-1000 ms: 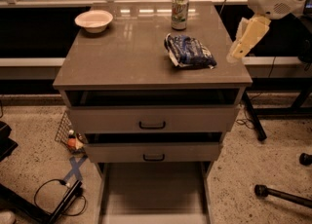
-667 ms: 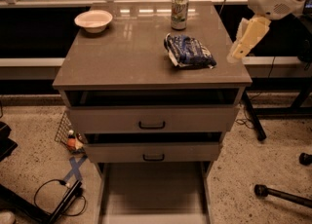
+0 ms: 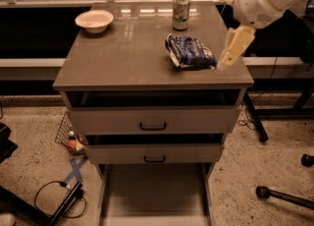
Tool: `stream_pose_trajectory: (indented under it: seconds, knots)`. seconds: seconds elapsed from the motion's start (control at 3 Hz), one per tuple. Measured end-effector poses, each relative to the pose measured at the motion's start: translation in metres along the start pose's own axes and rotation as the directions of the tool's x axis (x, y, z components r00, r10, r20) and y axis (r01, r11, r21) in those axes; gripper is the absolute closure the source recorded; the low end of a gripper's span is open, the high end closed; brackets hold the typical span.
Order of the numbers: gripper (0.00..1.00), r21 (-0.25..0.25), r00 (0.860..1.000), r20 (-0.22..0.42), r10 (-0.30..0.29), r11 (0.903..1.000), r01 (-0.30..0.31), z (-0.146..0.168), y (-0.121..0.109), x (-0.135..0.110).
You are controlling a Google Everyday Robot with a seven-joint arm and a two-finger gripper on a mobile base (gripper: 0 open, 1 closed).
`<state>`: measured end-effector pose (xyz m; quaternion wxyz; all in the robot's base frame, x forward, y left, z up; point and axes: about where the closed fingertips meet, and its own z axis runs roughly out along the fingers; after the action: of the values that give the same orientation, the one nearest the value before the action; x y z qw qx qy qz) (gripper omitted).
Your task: Place blue chip bag into bottom drawer
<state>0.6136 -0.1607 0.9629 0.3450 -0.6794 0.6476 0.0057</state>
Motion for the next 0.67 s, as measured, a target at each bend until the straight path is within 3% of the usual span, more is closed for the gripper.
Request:
stream_pose_trajectory:
  seconds: [0.67]
  knots:
    - [0.00, -0.095, 0.997, 0.075, 0.017, 0.9955, -0.010, 0.086, 0.016, 0.010]
